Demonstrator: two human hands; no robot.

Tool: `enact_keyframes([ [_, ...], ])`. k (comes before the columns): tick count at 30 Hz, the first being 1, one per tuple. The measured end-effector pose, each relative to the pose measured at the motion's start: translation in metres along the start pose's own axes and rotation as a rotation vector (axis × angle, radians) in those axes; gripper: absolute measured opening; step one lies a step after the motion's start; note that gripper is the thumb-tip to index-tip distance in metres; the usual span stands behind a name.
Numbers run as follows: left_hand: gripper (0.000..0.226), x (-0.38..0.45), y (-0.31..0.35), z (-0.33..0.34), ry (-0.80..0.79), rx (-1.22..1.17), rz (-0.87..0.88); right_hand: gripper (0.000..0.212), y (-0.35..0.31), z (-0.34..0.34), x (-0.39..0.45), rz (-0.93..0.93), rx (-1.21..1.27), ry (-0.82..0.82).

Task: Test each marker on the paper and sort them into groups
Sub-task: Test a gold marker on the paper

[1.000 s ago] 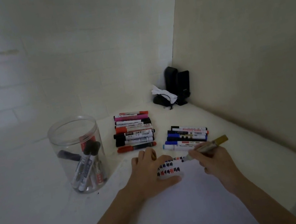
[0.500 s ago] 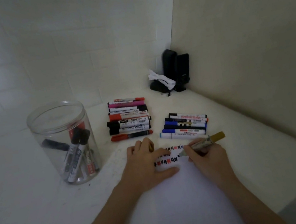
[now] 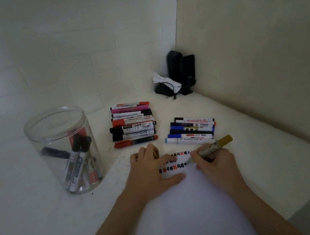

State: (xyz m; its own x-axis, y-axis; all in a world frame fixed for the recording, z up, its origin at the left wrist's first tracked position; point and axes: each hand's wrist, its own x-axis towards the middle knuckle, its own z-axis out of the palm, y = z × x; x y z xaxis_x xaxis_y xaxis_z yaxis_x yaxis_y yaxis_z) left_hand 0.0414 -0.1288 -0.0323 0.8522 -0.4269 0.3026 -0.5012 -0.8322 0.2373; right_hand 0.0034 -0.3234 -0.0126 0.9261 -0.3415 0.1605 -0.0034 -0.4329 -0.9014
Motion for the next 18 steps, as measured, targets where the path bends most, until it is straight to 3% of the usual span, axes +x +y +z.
enact_keyframes([
  [18, 0.069, -0.0002, 0.0006, -0.0019, -0.008, -0.005, -0.005, 0.016, 0.0002, -0.0002, 0.0004, -0.026, -0.021, 0.008],
])
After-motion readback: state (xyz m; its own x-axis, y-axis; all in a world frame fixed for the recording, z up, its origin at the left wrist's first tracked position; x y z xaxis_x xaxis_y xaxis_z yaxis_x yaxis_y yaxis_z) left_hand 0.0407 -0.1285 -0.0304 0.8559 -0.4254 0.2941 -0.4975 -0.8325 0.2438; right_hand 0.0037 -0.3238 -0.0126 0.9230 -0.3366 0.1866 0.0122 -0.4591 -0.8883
